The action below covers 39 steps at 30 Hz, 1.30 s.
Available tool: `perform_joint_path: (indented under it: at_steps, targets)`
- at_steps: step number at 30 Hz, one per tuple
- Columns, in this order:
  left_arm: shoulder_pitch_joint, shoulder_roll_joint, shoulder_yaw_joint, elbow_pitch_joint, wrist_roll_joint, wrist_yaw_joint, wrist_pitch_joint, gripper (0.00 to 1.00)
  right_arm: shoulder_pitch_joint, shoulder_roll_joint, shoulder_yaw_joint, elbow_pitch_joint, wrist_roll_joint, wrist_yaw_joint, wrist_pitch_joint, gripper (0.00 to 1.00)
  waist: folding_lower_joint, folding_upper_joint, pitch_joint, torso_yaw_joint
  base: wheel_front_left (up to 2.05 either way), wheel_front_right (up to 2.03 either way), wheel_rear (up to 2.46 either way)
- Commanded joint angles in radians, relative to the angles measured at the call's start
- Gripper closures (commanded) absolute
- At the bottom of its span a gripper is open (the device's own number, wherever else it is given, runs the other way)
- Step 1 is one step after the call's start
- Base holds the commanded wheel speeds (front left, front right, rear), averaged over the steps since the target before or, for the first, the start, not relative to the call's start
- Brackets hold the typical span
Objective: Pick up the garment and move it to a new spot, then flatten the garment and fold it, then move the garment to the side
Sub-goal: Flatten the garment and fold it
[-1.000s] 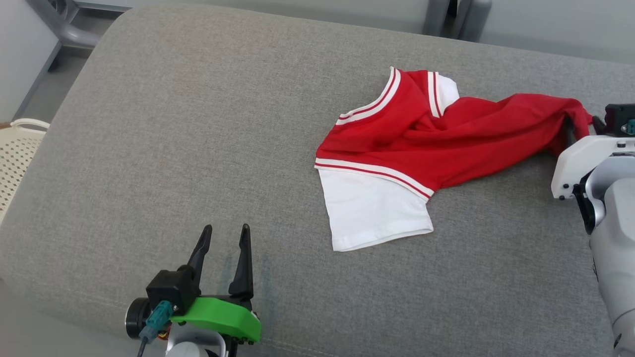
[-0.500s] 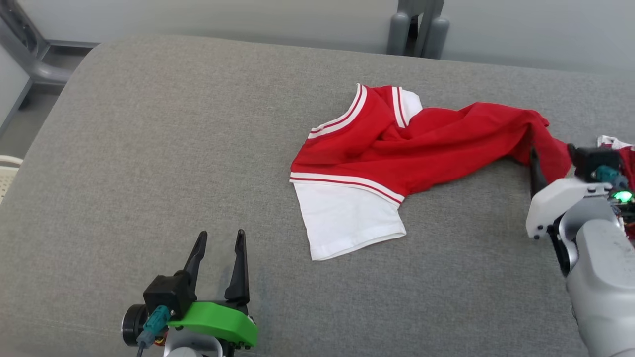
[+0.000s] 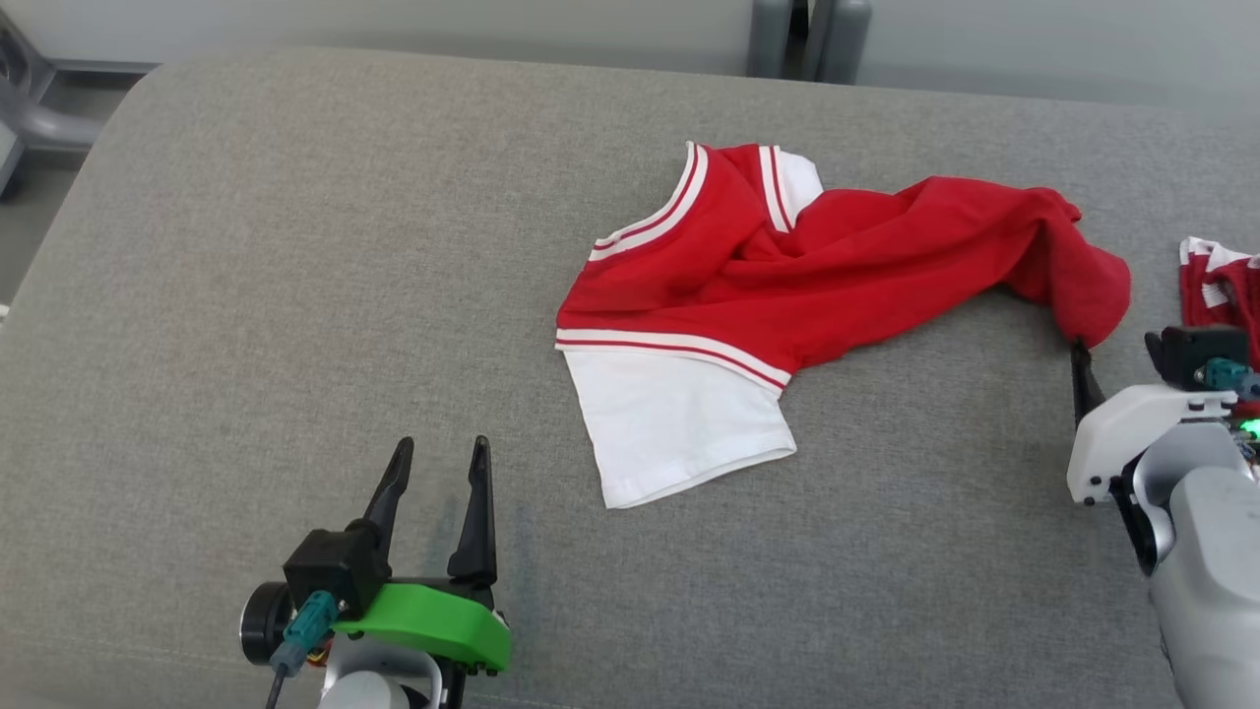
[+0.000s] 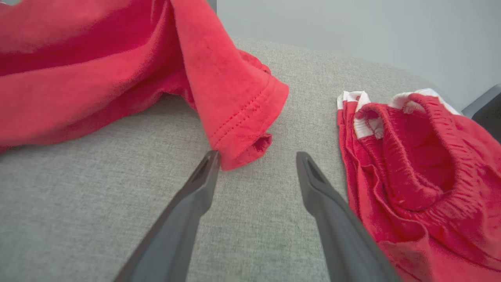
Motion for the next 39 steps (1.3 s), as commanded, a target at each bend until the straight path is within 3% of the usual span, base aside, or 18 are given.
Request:
perform_joint_path:
  at_steps: [1,7,8,9,10,17,23,28,32,35,39]
  targets:
    - [-0.018,0.008,0.003,-0.003,0.012,0.002,0.001,0.0,-0.028,-0.013,-0.012,0.006,-0.032,-0.002,-0.005,0.0,0.0,-0.0001,0.042,0.037,0.0,0.0,0.0]
    - [-0.031,0.009,0.008,0.001,0.007,0.003,0.0,0.0,-0.099,-0.001,-0.071,0.064,-0.123,-0.002,-0.017,0.0,0.0,-0.0001,0.075,0.069,0.0,0.0,0.0]
    - [-0.033,0.009,0.008,0.002,0.007,0.003,0.0,0.0,-0.108,0.0,-0.077,0.077,-0.133,-0.002,-0.018,0.25,0.0,-0.0001,0.076,0.071,0.0,0.0,0.0]
    - [-0.034,0.008,0.008,0.003,0.006,0.003,0.0,0.0,-0.114,0.001,-0.081,0.088,-0.139,-0.002,-0.018,0.7,0.0,-0.0001,0.076,0.072,0.0,0.0,0.0]
    - [-0.036,0.008,0.01,0.003,0.005,0.004,0.0,0.0,-0.122,0.008,-0.085,0.1,-0.14,-0.002,-0.019,1.0,0.0,-0.0001,0.074,0.072,0.0,0.0,0.0]
    - [-0.018,0.006,0.021,0.003,0.004,0.006,0.0,0.0,-0.145,0.071,-0.025,0.116,-0.078,-0.002,-0.068,1.0,0.0,-0.0001,0.043,0.022,0.0,0.0,0.0]
    - [0.003,0.006,0.027,0.007,0.005,0.006,0.0,0.0,-0.083,0.121,0.128,0.01,0.055,-0.002,-0.079,1.0,0.0,-0.0001,-0.006,-0.044,0.0,0.0,0.0]
    - [0.022,0.006,0.037,0.007,0.0,0.01,0.0,0.0,0.041,0.121,0.276,-0.215,0.198,-0.002,0.002,1.0,0.0,-0.0001,-0.054,-0.097,0.0,0.0,0.0]
    - [0.036,0.007,0.046,0.002,-0.002,0.016,0.0,0.0,0.185,0.092,0.328,-0.447,0.294,-0.002,0.11,1.0,0.0,-0.0001,-0.081,-0.129,0.0,0.0,0.0]
    - [0.044,0.008,0.052,-0.004,-0.004,0.016,0.0,0.0,0.301,0.073,0.308,-0.61,0.335,-0.002,0.201,1.0,0.0,-0.0001,-0.089,-0.142,0.0,0.0,0.0]
    - [0.044,0.013,0.056,-0.013,-0.003,0.015,0.0,0.0,0.41,0.067,0.22,-0.724,0.348,-0.001,0.293,1.0,0.0,-0.0001,-0.084,-0.149,0.0,0.0,0.0]
